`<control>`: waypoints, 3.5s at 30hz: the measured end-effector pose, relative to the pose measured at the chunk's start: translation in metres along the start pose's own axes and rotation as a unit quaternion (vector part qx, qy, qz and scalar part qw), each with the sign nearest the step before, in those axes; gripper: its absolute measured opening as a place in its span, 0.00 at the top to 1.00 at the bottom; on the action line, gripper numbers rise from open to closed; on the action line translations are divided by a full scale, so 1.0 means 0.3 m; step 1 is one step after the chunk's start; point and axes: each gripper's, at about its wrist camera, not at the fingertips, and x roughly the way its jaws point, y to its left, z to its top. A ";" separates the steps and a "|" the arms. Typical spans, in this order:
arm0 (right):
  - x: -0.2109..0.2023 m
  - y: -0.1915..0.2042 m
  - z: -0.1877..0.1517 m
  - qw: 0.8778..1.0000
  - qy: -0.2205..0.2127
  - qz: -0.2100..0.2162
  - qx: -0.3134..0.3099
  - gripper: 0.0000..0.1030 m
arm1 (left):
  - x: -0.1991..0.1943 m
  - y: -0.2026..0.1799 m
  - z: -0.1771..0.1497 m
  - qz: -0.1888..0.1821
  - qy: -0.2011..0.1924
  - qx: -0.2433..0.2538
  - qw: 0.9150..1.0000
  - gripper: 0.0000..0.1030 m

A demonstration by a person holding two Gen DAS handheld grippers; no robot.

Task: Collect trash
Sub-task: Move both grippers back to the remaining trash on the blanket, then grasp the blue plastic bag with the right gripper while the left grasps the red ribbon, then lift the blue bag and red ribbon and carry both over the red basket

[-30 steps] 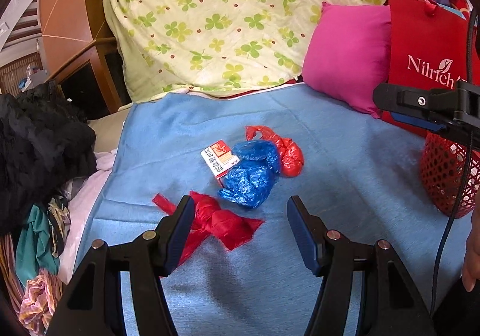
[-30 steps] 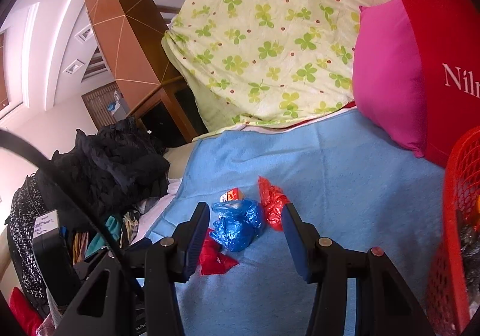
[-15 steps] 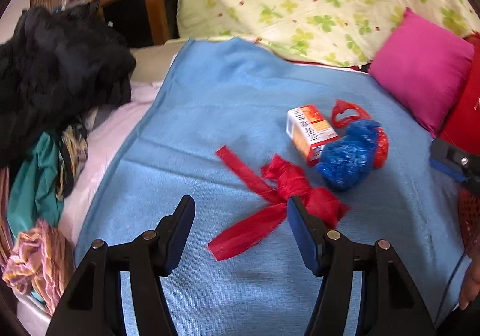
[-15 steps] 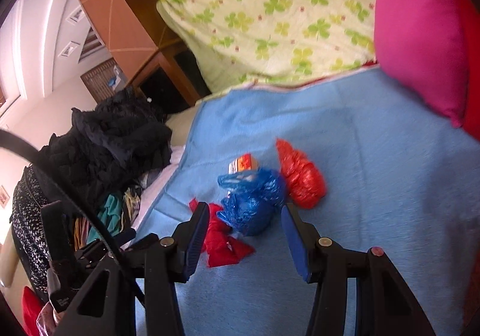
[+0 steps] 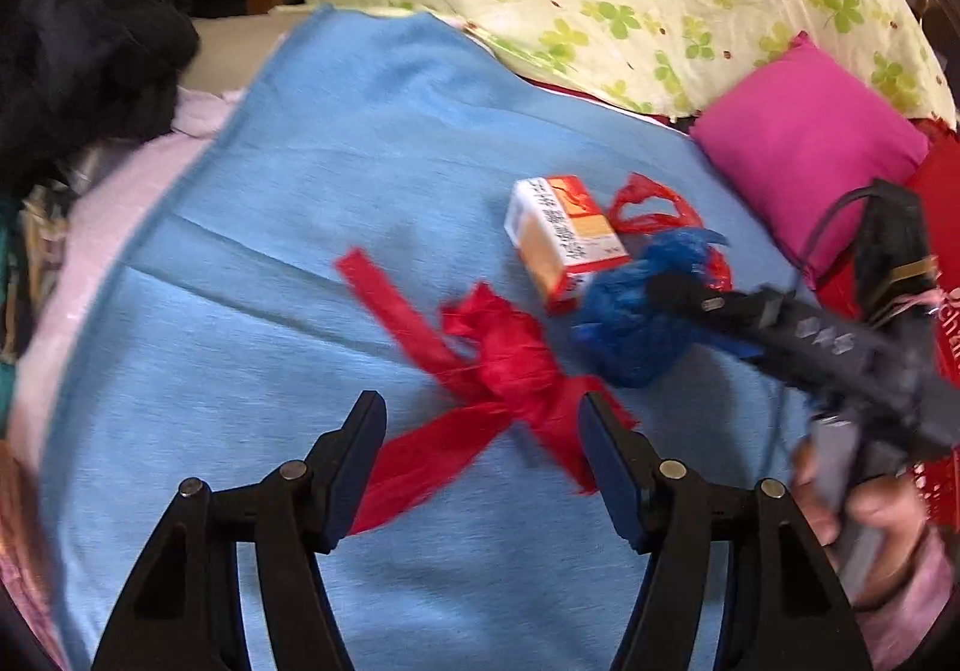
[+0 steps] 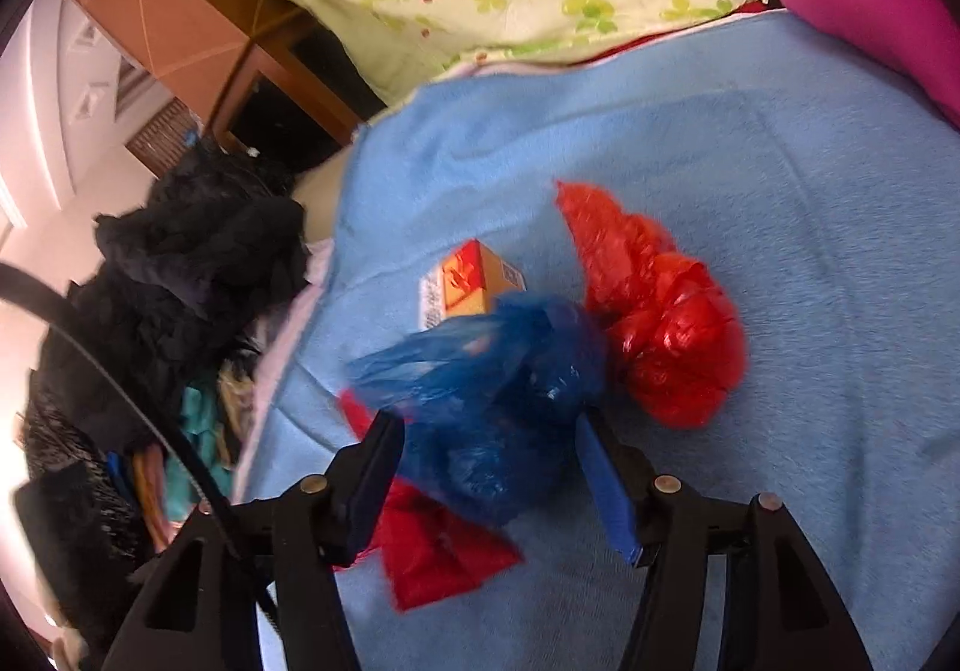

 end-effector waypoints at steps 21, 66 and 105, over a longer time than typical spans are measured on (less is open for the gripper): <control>-0.321 0.003 -0.014 0.991 -0.115 -0.056 -0.045 0.55 | 0.183 -0.126 0.039 0.042 0.038 0.006 0.998 0.34; -0.801 -0.049 -0.207 0.952 -0.266 -0.107 -0.106 0.55 | -0.172 -0.488 -0.054 0.060 -0.143 0.163 0.974 0.74; -1.058 -0.234 -0.230 0.937 -0.331 -0.094 -0.066 0.55 | -0.412 -0.921 -0.180 0.098 -0.193 0.245 0.945 0.74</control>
